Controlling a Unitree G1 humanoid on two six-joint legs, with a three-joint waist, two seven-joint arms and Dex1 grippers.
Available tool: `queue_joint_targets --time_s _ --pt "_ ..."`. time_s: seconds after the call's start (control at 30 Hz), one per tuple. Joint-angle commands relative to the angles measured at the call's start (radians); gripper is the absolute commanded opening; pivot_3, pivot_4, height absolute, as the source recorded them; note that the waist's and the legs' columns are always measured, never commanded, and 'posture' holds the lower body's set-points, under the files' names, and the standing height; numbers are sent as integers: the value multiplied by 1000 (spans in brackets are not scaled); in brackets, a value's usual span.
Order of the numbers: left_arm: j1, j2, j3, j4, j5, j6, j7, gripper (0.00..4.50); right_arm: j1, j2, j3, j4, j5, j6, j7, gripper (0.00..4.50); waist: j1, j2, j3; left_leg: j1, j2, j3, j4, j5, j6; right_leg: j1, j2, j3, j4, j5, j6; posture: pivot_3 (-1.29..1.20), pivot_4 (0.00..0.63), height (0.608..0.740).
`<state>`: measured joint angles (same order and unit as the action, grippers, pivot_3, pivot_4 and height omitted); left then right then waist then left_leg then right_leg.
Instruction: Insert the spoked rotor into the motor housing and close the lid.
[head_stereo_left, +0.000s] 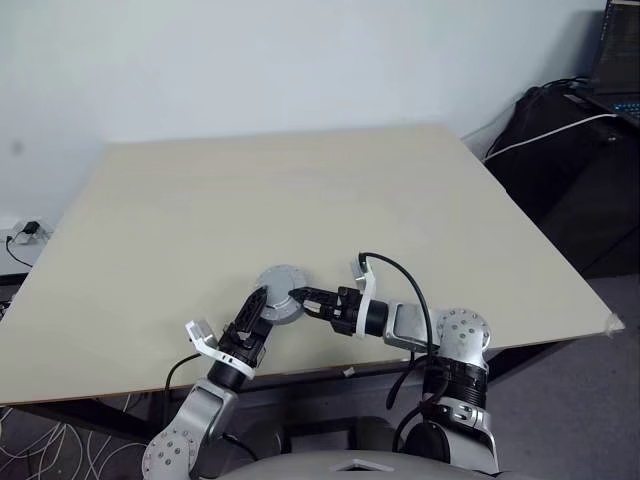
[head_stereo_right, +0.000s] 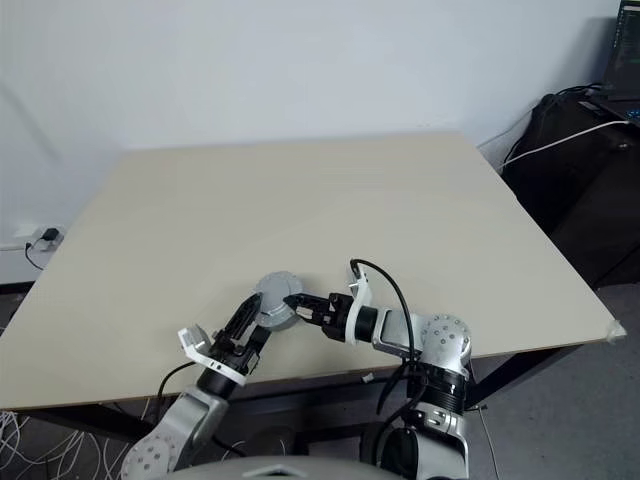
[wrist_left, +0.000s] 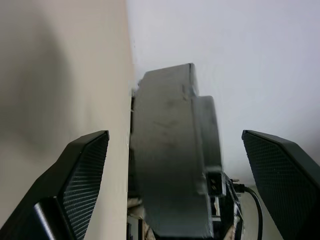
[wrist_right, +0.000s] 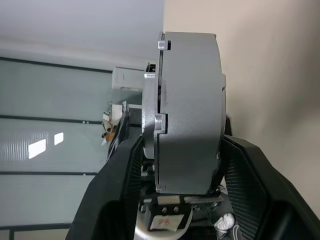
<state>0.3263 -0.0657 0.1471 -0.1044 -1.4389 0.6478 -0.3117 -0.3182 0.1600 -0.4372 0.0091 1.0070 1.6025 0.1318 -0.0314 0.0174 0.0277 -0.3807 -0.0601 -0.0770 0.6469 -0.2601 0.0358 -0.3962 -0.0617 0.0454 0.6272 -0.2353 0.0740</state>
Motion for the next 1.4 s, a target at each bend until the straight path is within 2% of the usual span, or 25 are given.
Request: queue_joint_targets --time_s 0.03,0.1,0.17,0.37,0.4,0.73,0.8,1.0,1.27,1.33,1.4 --pt "-37 -36 3 17 -19 17 -37 4500 15 83 27 -45 60 11 25 2114 -1 0 0 0 0 0 0 0 0 0 0 0 0 0 0 0 0 740" --pt "-41 -32 4 27 -16 24 -44 4500 15 82 29 -44 62 12 24 2114 -2 0 0 0 0 0 0 0 0 0 0 0 0 0 0 0 0 740" --pt "-44 -31 7 34 -14 29 -48 4127 13 79 28 -42 63 12 24 2114 -2 0 0 0 0 0 0 0 0 0 0 0 0 0 0 0 0 740" --pt "-43 -28 7 36 -17 42 -49 2278 16 76 32 -38 68 12 22 2110 -4 0 0 0 0 0 0 0 0 0 0 0 0 0 0 0 0 740" --pt "-43 -27 6 35 -20 43 -48 2167 16 76 33 -38 70 12 22 2099 -4 0 0 -1 0 0 0 0 0 0 0 0 0 0 0 0 0 740" --pt "-38 -37 2 19 -27 41 -40 2167 24 59 61 -66 43 -31 26 2094 -4 0 1 -1 0 0 0 0 0 -1 0 0 0 0 0 0 0 740" --pt "-35 -43 1 15 -27 35 -40 2167 25 54 60 -62 31 -48 21 2833 -4 0 1 -1 0 0 0 0 0 -1 0 0 0 0 0 0 0 740" --pt "-22 -63 5 -3 -24 6 -36 2139 25 43 41 -56 21 -94 16 4500 -4 -1 1 -1 0 0 0 0 0 -1 0 0 0 0 0 0 0 740" --pt "-31 -67 46 52 6 -70 -67 2136 50 7 10 -68 -49 -291 -37 4500 -2 -1 2 -2 0 0 0 0 0 -1 -1 0 -1 -1 1 0 0 740" --pt "-50 -85 66 64 34 -127 -54 2135 89 -45 76 -123 -90 -339 5 4500 0 -1 2 -2 0 0 0 -1 0 -2 -1 0 -1 -1 1 0 0 740" --pt "-78 -105 91 74 55 -194 -34 2135 148 -130 203 -199 -165 -414 82 4500 0 -1 3 -3 0 0 -1 -1 0 -2 0 0 -1 -1 -1 0 0 740"
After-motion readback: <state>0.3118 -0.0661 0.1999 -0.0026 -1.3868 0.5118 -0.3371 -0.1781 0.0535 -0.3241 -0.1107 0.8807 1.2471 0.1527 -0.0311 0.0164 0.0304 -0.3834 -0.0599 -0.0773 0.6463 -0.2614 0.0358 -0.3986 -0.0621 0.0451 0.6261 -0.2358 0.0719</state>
